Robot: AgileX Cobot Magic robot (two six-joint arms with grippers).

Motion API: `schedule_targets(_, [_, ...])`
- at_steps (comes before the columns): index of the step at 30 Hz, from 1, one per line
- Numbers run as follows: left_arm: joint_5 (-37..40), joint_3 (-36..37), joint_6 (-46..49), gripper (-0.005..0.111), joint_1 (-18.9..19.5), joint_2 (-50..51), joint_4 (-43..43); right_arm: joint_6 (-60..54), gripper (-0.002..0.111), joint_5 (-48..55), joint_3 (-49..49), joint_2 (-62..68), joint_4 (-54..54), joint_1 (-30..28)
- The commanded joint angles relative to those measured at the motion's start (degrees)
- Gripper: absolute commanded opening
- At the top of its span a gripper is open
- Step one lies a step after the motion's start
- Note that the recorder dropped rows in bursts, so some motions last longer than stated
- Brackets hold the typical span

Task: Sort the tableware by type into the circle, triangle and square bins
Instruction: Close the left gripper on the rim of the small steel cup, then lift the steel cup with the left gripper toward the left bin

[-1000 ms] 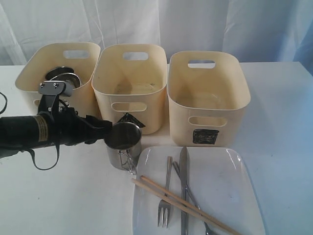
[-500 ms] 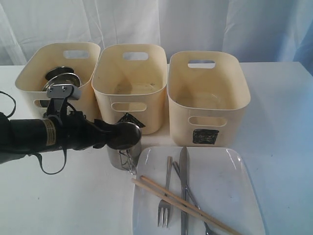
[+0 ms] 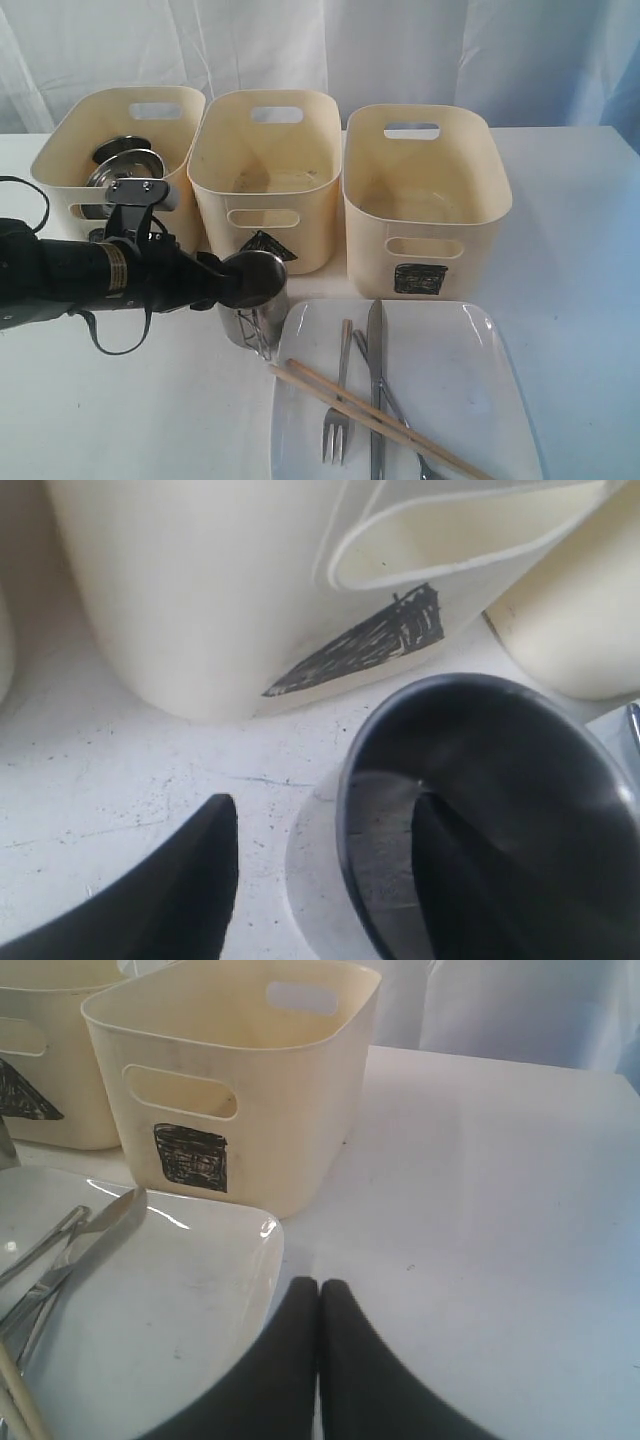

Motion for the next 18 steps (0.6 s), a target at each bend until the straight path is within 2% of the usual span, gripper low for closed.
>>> schedule_targets(1, [1.7,0.1,-2.2,0.056,-0.2,0.4,0.6,0.3,0.0,-0.2,0.1,-0.3,0.0,-0.2])
schedule_targets(3, [1.8,0.1,-2.2,0.051,-0.2,1.2,0.6,0.3,0.0,-0.2,0.1,-0.3,0.0,-0.2])
schedule_targets(7, [1.0,0.1,-3.3,0.03,-0.2,2.1,1.7,0.3,0.0,-0.2,0.1,-0.3,0.0,-0.2])
schedule_targets(13, [-2.6,0.1,-3.4,0.006,-0.2,2.5,3.4,0.3,0.0,-0.2,0.1,-0.3,0.0,-0.2])
schedule_targets(18, [-3.0,0.1,-3.3,0.002,-0.2,2.5,3.9,0.3,0.0,-0.2,0.1,-0.3,0.0,-0.2])
